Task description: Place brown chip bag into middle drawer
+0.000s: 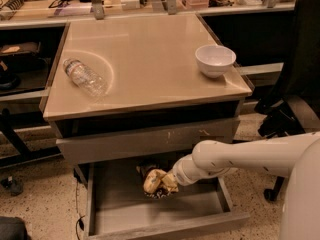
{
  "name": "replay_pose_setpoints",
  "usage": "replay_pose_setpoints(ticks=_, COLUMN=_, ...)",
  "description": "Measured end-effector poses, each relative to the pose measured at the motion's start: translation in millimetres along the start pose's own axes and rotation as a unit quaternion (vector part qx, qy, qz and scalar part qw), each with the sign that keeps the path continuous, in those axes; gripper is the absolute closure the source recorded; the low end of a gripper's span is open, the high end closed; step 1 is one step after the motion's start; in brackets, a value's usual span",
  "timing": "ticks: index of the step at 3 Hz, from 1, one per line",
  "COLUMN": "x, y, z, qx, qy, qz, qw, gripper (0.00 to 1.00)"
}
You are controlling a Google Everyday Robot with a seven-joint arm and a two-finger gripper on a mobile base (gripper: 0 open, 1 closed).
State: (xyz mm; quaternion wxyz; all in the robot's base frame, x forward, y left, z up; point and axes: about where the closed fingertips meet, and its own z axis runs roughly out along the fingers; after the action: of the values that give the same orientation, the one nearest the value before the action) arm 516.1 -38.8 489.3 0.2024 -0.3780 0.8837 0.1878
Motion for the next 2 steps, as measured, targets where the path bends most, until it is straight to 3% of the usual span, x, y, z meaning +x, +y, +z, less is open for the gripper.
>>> replay_pose_setpoints(ticks=1, x=0.0, y=0.0, z=0.0, qx=0.0, qy=0.0, qz=0.0, qw=1.0, gripper=0.11)
replay_pose_setpoints(ticks=2, x=0.0, y=0.1, z=0.1, qx=0.0, qy=0.0, qz=0.0, qw=1.0, gripper=0.0)
